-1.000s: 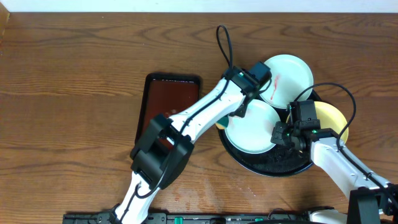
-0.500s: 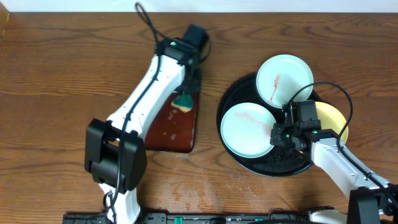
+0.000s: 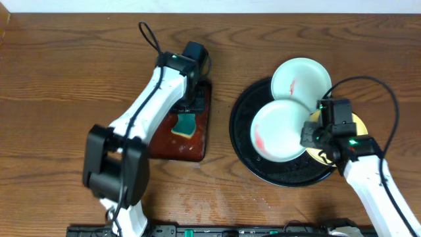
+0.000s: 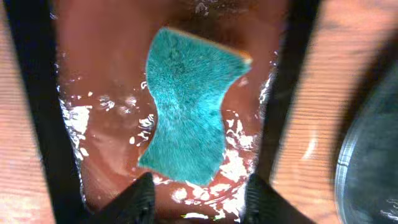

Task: Clean dirty plates on tray and stack at the side
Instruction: 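Return the sponge to the brown tray with the left gripper, then lift the green plate with right gripper and place it right of black tray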

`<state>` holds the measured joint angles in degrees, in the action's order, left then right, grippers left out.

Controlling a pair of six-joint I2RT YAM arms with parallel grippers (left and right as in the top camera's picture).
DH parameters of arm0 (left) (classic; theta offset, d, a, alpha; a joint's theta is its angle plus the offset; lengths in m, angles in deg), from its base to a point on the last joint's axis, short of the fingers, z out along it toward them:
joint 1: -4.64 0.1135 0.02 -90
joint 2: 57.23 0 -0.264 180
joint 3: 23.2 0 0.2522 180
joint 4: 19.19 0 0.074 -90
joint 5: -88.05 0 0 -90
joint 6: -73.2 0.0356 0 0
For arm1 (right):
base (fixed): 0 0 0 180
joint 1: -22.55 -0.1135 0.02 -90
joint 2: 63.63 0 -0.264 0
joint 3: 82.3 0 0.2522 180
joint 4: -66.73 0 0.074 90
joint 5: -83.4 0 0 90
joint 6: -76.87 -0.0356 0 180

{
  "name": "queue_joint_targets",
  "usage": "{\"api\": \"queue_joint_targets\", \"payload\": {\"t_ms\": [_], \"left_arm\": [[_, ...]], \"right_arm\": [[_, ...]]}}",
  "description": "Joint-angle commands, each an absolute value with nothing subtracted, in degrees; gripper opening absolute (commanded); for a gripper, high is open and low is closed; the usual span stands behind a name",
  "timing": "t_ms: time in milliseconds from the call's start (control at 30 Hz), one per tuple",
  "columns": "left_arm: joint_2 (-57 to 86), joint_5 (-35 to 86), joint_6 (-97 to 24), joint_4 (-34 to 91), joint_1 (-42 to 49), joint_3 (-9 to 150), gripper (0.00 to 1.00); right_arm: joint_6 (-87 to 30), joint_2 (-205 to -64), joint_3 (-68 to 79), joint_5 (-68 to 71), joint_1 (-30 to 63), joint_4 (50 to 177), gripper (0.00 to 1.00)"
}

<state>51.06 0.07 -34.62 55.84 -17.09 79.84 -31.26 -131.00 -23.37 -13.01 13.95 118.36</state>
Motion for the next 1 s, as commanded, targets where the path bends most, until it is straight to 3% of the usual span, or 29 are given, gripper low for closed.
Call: {"api": "queue_joint_targets", "payload": {"t_ms": [0,200,500,733,833,967], "left_arm": [[42.49,0.46,-33.96,55.91,-16.74,80.47,0.52],[33.35,0.46,-33.96,55.93,-16.74,80.47,0.57],[27.19,0.42,-33.96,58.62,-16.74,80.45,0.65],[27.3,0.44,-33.96,58.84,-16.74,80.45,0.68],[27.3,0.42,-33.96,58.8,-16.74,80.45,0.79],[27.3,0.42,-33.96,58.8,-16.74,80.45,0.81]], "right_arm": [[-30.15,-127.15,-20.31,-20.75,11.2,118.34,0.01],[-24.97,-124.75,-19.94,-29.84,3.86,117.38,0.01],[-21.93,-127.22,-19.94,-57.14,-13.11,118.01,0.01],[-15.96,-127.4,-19.94,-68.22,-23.86,117.33,0.01],[-15.74,-127.4,-19.94,-71.04,-26.53,116.94,0.01],[-15.13,-127.4,-19.94,-71.06,-27.92,116.85,0.01]]}}
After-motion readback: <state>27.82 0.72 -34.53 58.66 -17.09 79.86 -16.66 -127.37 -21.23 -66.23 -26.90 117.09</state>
